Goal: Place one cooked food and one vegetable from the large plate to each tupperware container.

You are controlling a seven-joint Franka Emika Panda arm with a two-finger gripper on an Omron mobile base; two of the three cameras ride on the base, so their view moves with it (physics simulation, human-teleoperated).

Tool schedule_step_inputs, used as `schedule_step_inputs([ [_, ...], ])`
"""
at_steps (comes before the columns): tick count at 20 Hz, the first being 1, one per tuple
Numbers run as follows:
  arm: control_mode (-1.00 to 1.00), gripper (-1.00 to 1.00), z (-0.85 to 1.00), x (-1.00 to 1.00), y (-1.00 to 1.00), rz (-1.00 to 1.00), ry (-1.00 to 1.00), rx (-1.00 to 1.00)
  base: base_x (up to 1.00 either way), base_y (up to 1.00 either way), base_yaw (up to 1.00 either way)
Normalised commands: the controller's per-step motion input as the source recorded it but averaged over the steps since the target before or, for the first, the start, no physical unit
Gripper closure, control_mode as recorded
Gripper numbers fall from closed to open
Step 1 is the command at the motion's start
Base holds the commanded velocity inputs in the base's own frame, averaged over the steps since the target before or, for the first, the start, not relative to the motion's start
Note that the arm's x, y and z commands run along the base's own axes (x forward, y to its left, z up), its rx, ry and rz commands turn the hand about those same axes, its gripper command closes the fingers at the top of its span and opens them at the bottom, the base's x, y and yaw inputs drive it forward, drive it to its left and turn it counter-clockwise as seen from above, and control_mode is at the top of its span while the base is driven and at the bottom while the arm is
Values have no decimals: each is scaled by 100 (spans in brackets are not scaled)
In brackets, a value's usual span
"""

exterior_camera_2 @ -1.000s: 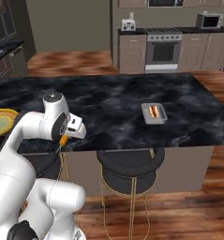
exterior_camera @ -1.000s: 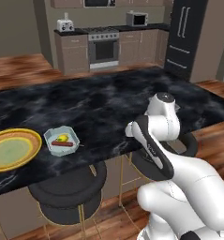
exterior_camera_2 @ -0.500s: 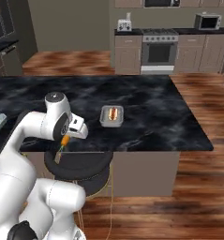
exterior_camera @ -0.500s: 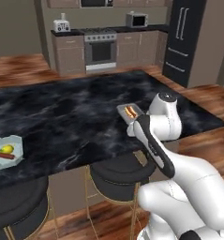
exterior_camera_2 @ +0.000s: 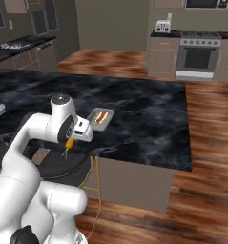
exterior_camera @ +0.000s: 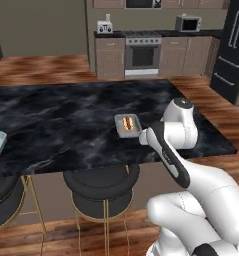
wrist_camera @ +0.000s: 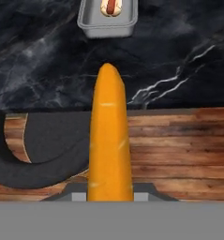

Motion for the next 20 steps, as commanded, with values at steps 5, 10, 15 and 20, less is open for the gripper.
schedule_step_inputs([
  [5,100,100,0,0,0,0,0,0,42,-20,44],
  [10,100,100,0,0,0,0,0,0,59,-17,19],
  [15,100,100,0,0,0,0,0,0,40,-38,8],
  [20,100,100,0,0,0,0,0,0,15,-70,3],
])
